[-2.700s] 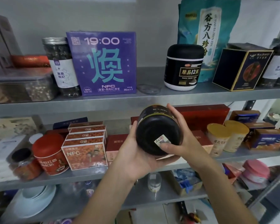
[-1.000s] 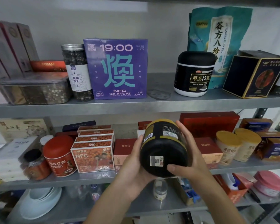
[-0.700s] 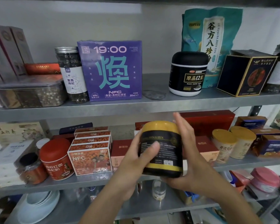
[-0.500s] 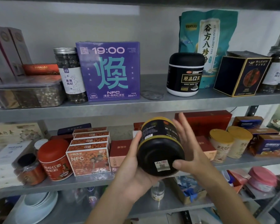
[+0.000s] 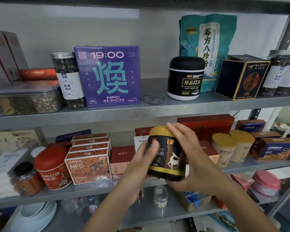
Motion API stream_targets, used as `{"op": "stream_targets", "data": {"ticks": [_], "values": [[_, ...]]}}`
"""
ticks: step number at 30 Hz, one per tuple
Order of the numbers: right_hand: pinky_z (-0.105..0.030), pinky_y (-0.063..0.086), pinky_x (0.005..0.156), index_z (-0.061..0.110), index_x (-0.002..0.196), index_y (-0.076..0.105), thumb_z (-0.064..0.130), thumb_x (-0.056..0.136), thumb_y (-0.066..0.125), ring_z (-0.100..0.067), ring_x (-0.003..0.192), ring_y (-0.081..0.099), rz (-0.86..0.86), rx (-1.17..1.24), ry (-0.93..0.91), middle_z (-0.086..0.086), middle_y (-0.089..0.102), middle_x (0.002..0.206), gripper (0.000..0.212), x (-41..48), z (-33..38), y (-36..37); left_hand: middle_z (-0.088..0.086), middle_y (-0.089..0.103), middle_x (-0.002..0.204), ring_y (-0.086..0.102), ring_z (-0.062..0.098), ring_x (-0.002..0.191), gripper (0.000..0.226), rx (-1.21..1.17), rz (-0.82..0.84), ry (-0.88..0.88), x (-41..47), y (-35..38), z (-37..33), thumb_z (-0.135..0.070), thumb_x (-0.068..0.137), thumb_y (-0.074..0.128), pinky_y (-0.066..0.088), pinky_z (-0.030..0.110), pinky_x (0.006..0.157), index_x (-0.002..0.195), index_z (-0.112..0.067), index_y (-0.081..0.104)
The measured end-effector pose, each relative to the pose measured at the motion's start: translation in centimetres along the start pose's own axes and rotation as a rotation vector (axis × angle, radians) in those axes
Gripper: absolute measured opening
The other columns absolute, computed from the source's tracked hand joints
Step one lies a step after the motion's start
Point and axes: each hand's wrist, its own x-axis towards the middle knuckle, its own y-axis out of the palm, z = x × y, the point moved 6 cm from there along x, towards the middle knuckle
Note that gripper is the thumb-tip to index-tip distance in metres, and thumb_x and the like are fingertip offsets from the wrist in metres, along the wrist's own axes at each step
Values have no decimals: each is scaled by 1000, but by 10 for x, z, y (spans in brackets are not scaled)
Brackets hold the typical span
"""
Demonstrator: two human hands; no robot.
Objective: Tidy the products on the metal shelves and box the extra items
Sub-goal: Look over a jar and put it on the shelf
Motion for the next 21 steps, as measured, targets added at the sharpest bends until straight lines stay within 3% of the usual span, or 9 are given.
{"op": "stream_targets", "data": {"ticks": [5,8,11,15,18,21], "values": [[-51,38,110,36,153,-7,43,64,82,-9,149,1,28,-4,-16,23,-7,157,127,1,4,-2,-2,71,115,68,18,107,65,-7,-25,24,2,1,1,-60,71,66,50,47,100,129,-33,56],[-48,41,109,43,151,-14,44,61,86,-5,148,1,58,34,64,27,-12,156,134,0,-5,-3,0,71,116,68,18,108,70,-91,-18,-8,1,3,1,-63,69,68,54,42,93,130,-29,57],[-38,43,109,40,152,-6,43,60,88,-6,144,18,62,66,140,28,4,151,132,4,-17,-4,8,72,113,70,25,103,69,-213,4,-145,3,5,0,-62,71,72,59,43,77,127,-24,59],[-29,42,107,46,150,11,53,56,85,-4,134,33,124,185,303,26,24,140,119,19,-32,-10,21,69,115,68,39,102,69,-388,122,-382,5,8,-1,-55,69,69,56,59,78,128,-20,58],[-16,40,101,46,150,7,68,51,77,-4,129,38,218,145,344,24,25,136,123,31,-34,-17,20,72,107,70,39,95,63,-366,131,-361,9,4,-12,-56,69,66,57,60,74,120,-19,61],[-3,39,90,59,142,-10,70,50,78,10,122,36,362,76,299,41,12,127,127,40,-25,-26,9,75,102,73,28,93,66,-200,45,-166,16,-2,-24,-62,66,65,59,48,72,120,-26,58]]}}
